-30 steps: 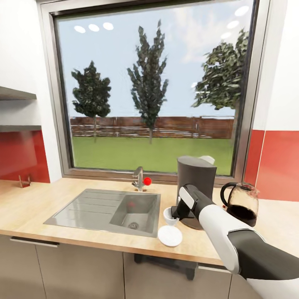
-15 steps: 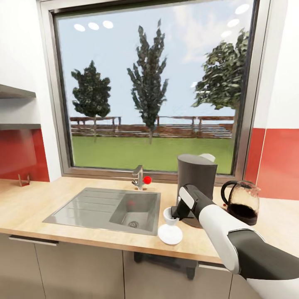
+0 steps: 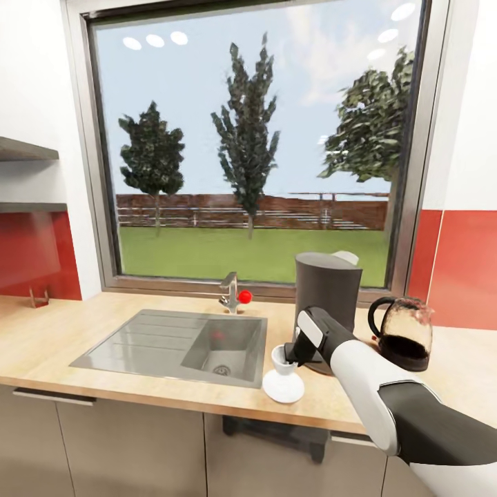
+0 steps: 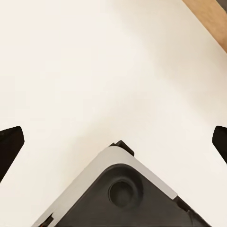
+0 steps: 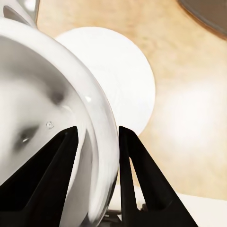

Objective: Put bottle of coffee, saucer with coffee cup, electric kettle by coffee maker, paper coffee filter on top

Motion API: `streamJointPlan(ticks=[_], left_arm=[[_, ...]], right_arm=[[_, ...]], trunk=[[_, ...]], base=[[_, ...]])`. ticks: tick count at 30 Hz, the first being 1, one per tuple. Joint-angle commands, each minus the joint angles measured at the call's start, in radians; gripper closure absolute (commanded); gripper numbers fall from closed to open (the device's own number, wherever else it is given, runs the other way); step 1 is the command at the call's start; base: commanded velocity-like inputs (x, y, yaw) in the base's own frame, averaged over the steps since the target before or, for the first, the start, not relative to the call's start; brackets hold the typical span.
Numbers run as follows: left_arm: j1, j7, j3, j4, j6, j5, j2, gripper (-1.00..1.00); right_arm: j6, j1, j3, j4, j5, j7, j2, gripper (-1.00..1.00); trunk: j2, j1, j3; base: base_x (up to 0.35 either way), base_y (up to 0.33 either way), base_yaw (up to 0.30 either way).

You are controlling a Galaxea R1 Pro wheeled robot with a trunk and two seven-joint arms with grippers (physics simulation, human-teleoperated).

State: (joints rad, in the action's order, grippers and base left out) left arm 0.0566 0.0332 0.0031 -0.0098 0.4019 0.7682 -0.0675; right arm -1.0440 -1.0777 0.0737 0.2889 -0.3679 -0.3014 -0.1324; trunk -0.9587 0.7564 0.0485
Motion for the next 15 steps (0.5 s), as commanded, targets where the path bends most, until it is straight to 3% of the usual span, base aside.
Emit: streamJointPlan(ticks=[1,9,15], left_arm=[[0.000,0.004,0.000,-0.001,0.002,0.005,0.000,-1.00],[0.000,0.003,0.000,-0.001,0.002,0.005,0.000,-1.00],[0.000,0.004,0.000,-0.001,0.002,0.005,0.000,-1.00]], right_arm=[[-0.003,-0.001,0.008,0.001,-0.011,-0.007,0.000,1.00],[-0.003,-0.001,0.008,0.001,-0.011,-0.007,0.000,1.00],[-0.003,-0.001,0.008,0.001,-0.011,-0.007,0.000,1.00]], trunk=[[-0.008,0.004,0.005],[-0.064,0.035,0.030],[-0.064,0.035,0.030]], base=[[0.000,0.000,0.000],[0.000,0.000,0.000],[0.034,-0.001,0.000]])
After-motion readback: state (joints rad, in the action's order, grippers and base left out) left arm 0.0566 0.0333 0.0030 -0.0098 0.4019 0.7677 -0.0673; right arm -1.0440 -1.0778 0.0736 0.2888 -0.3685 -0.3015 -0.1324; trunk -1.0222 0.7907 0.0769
